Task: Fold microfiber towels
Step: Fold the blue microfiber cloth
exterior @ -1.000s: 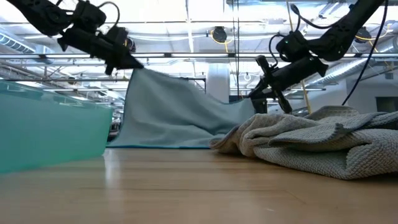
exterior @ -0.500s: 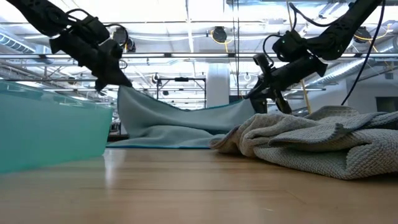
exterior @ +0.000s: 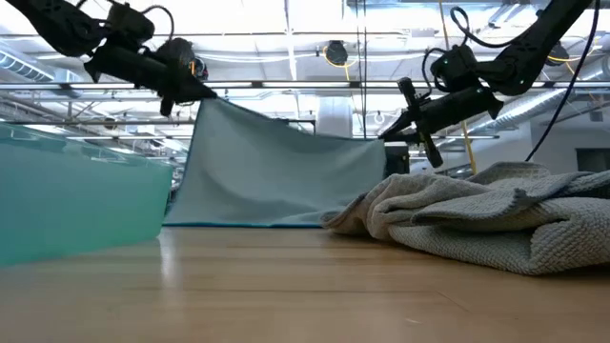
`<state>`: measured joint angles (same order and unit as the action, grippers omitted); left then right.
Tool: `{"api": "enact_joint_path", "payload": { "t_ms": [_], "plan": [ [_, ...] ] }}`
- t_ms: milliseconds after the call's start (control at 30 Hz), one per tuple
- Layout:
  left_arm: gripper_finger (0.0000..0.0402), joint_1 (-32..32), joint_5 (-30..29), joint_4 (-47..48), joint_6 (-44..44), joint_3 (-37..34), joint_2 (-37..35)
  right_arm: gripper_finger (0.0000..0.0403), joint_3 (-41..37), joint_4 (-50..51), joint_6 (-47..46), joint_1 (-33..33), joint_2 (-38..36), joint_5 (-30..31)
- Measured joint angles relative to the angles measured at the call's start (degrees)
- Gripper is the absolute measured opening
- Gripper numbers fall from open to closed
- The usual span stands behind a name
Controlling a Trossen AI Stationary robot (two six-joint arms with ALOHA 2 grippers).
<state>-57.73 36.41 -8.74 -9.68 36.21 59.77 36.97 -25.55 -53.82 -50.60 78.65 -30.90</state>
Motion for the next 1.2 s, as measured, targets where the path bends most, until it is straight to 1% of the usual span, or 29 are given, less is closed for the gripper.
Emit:
{"api": "enact_joint_path", "payload": {
  "t_ms": [100,267,433,500,667,800,967,1133,1200],
  "plan": [
    [0.0003,0.7,3.0,9.4,2.2,0.0,0.0,0.0002,0.0,2.3,0.4,2.1,0.0,-2.4],
    [0.0003,2.8,3.0,24.9,10.3,0.0,0.0,0.0002,0.0,6.6,2.4,6.3,0.0,-2.4],
    [0.0003,5.1,1.2,32.3,15.8,0.0,0.0,0.0002,0.0,12.5,4.9,9.6,0.0,-2.4],
    [0.0003,5.8,0.8,33.5,16.9,0.0,0.0,0.0002,0.0,14.7,5.9,10.7,0.0,-2.4],
    [0.0003,8.0,0.6,31.0,15.8,-2.6,0.0,0.0002,0.0,20.3,8.5,14.0,0.0,-2.1],
    [0.0003,9.9,0.5,30.8,15.0,-5.7,0.0,0.0002,0.0,24.6,9.6,16.0,0.0,0.0],
    [0.0003,11.7,0.4,30.8,12.6,-8.0,0.0,0.0002,0.0,25.9,9.6,18.3,0.0,2.1],
    [0.0003,14.1,-2.9,30.7,12.1,-8.5,0.0,0.0002,0.0,28.1,9.6,20.4,0.0,2.9],
    [0.0003,14.7,-4.5,30.3,12.1,-8.5,0.0,0.0002,0.0,28.8,9.7,21.3,0.0,4.5]
  ]
}}
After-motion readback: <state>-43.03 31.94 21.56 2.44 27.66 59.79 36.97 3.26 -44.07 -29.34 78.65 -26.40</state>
